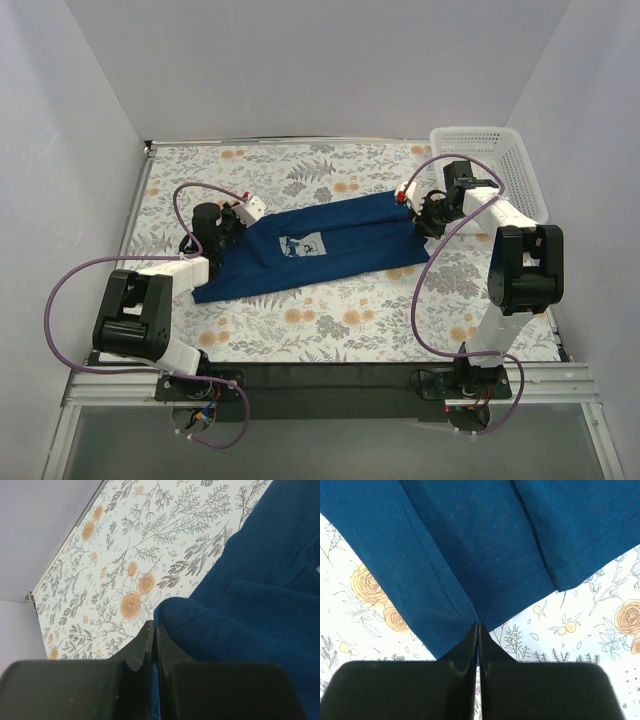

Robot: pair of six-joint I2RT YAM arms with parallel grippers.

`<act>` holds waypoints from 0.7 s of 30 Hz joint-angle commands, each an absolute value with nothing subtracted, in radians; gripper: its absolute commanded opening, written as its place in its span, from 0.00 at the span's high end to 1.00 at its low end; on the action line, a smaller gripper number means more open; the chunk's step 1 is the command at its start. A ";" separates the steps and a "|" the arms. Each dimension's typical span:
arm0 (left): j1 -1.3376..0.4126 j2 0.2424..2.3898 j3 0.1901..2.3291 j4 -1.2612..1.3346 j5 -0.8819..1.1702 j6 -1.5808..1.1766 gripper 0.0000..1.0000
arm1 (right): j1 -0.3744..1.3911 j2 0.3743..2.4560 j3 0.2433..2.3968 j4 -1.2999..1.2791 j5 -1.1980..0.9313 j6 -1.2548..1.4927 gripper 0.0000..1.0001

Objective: Fold and stack the t-shirts
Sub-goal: Fold the tshirt

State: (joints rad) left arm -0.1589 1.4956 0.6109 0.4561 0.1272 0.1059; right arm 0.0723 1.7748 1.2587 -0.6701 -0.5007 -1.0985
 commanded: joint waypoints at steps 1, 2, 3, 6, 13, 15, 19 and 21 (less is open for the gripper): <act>-0.152 1.477 0.632 0.483 0.121 0.100 1.00 | 0.067 1.776 1.256 -0.649 -0.523 -1.092 0.97; -0.152 1.477 0.630 0.483 0.121 0.100 1.00 | 0.067 1.776 1.256 -0.649 -0.523 -1.092 0.96; -0.152 1.477 0.629 0.485 0.121 0.100 1.00 | 0.069 1.773 1.255 -0.650 -0.522 -1.092 0.96; -0.150 1.476 0.630 0.485 0.123 0.098 1.00 | 0.067 1.769 1.253 -0.649 -0.525 -1.091 0.93; -0.150 1.477 0.638 0.482 0.123 0.100 1.00 | 0.067 1.764 1.253 -0.649 -0.525 -1.091 0.94; -0.150 1.477 0.640 0.482 0.123 0.098 1.00 | 0.069 1.764 1.252 -0.650 -0.525 -1.092 0.97; -0.150 1.477 0.638 0.485 0.120 0.100 1.00 | 0.067 1.763 1.246 -0.649 -0.512 -1.092 0.99; -0.150 1.477 0.641 0.485 0.120 0.101 1.00 | 0.067 1.760 1.239 -0.647 -0.505 -1.095 0.99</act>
State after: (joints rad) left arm -0.1581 1.4956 0.6109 0.4564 0.1268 0.1036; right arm 0.0723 1.7748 1.2545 -0.6662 -0.5003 -1.0969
